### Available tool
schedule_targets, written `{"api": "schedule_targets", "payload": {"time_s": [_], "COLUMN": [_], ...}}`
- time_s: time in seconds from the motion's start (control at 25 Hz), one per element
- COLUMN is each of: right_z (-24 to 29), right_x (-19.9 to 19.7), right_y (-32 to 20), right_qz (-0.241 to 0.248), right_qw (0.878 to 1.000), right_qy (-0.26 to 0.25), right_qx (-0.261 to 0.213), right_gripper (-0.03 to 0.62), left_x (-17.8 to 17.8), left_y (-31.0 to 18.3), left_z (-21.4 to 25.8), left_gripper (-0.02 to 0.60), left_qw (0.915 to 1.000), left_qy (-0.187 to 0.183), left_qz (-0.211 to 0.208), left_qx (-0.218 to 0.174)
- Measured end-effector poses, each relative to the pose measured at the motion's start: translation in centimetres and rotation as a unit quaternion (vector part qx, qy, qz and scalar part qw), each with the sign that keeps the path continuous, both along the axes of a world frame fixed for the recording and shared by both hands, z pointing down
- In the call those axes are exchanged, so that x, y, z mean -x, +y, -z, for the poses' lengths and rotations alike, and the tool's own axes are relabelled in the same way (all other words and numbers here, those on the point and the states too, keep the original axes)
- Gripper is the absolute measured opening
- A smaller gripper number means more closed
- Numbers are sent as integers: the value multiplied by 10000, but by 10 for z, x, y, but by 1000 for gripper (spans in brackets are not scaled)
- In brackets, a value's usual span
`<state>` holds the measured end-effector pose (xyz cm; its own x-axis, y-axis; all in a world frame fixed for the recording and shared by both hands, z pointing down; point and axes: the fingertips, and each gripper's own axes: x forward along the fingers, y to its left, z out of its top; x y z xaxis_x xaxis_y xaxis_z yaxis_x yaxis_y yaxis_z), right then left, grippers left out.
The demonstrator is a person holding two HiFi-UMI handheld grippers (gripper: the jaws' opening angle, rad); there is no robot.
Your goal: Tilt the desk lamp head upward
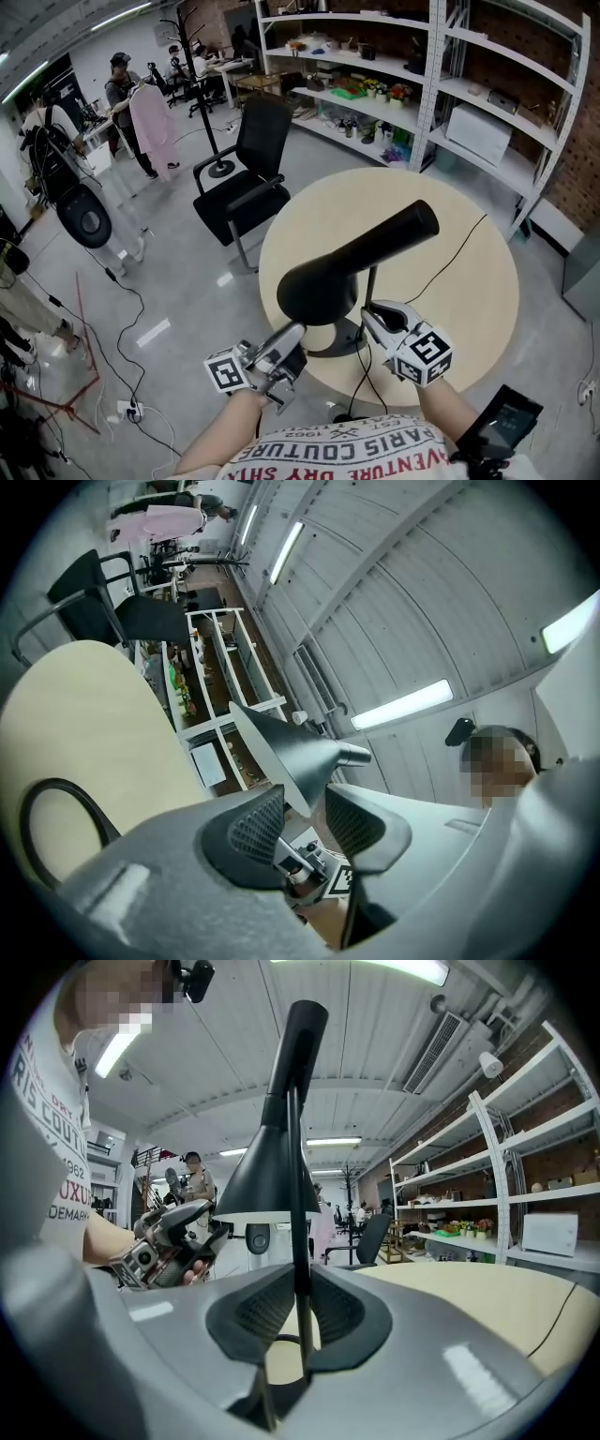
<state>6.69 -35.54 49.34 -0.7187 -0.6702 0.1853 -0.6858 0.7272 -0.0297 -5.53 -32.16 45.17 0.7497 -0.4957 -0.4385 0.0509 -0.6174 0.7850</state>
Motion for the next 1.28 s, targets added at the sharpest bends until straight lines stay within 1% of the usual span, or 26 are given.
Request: {"api": "schedule_targets", "payload": {"time_s": [0.08, 0.12, 0.28, 0.36, 0.4, 0.56, 0.72, 1.04, 1.28], "right_z": [0, 0, -1, -2, -2, -3, -5, -7, -9], "right_x": [-1, -1, -2, -2, -2, -2, 1, 7, 5], "right_y": [-1, -2, -2, -2, -2, -1, -3, -1, -3], "right_qz": [1, 4, 1, 6, 5, -7, 55, 41, 25], "right_qw": [10000, 10000, 10000, 10000, 10000, 10000, 9999, 9996, 9993], "right_qy": [26, 25, -8, -12, -14, 37, 115, 277, 365], "right_qx": [-6, -6, -20, -28, -33, -51, -22, -75, -85], "right_gripper": [46, 46, 46, 46, 46, 46, 45, 44, 43], "left_x": [-4, -4, -4, -5, -5, -5, -3, 3, 9], "left_y": [-2, -3, -7, -7, -7, -6, -7, -5, -10], "left_z": [5, 7, 7, 8, 8, 9, 9, 11, 16], "left_gripper": [143, 142, 124, 82, 74, 67, 61, 60, 60], "left_qw": [9995, 9993, 9989, 9987, 9987, 9986, 9976, 9978, 9983], "left_qy": [289, 359, 439, 491, 496, 503, 658, 612, 517], "left_qz": [-53, -43, 49, 77, 79, 15, -27, 9, 202], "left_qx": [88, 102, 128, 126, 114, 133, 223, 256, 178]}}
